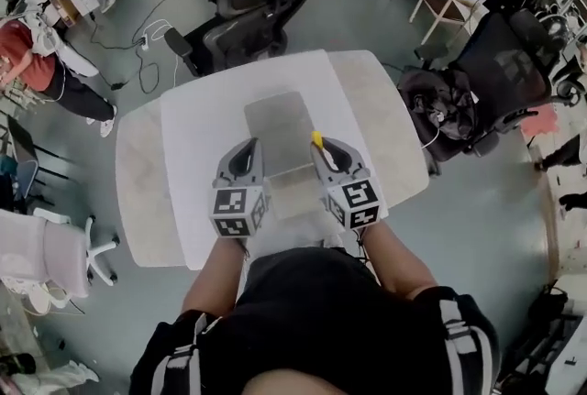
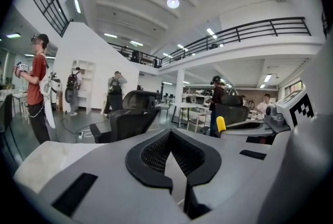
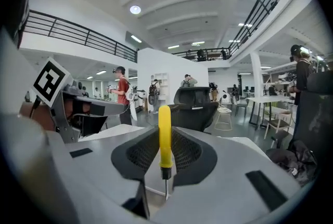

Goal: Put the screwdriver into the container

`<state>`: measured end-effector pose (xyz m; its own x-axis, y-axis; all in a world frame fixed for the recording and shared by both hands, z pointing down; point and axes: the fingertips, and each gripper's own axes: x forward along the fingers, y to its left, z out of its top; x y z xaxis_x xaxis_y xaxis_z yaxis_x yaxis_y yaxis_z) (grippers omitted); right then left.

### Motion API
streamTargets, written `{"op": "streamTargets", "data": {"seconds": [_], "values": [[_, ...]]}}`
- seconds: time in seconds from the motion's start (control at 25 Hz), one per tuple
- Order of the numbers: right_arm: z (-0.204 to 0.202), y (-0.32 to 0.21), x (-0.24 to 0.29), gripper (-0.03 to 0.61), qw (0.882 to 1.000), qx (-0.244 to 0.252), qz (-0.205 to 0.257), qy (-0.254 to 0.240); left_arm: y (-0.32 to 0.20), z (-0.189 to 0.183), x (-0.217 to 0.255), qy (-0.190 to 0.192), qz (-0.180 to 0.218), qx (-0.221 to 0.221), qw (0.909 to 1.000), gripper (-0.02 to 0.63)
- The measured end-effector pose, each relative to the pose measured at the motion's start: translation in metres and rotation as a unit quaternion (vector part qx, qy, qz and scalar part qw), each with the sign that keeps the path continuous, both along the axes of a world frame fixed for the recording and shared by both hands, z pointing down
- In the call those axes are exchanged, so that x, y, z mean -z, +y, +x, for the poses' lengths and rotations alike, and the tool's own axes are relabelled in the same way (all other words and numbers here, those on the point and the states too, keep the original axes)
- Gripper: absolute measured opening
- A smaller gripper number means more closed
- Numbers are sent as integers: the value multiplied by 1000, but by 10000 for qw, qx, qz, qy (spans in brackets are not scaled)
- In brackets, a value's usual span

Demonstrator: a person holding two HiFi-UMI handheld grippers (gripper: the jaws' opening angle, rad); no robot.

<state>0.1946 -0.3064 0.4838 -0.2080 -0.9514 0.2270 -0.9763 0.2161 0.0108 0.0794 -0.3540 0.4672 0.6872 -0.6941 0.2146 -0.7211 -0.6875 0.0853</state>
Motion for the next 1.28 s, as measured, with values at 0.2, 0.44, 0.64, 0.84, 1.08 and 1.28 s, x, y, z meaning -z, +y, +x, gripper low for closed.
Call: {"op": "streamTargets", "data": {"seconds": [0.2, 0.44, 0.64, 0.84, 1.08, 1.28], "values": [[-8, 0, -8, 67, 9969, 779, -144, -30, 13, -13, -9, -48, -123, 686, 9976, 12], [-12, 9, -32, 67, 9840, 1673, -404, 467, 37, -26, -17, -116, -193, 1344, 9907, 12], [-32, 20, -62, 67, 9593, 2558, -820, 870, 55, -37, -23, -188, -282, 1786, 9833, 12], [-57, 31, -88, 67, 9336, 3153, -1073, 1323, 67, -46, -27, -239, -347, 2022, 9784, 12], [-70, 34, -132, 66, 9102, 3421, -1662, 1642, 69, -60, -26, -280, -328, 2140, 9759, 12], [-75, 31, -163, 66, 8954, 3442, -2121, 1864, 64, -69, -25, -320, -348, 2134, 9758, 12]]}}
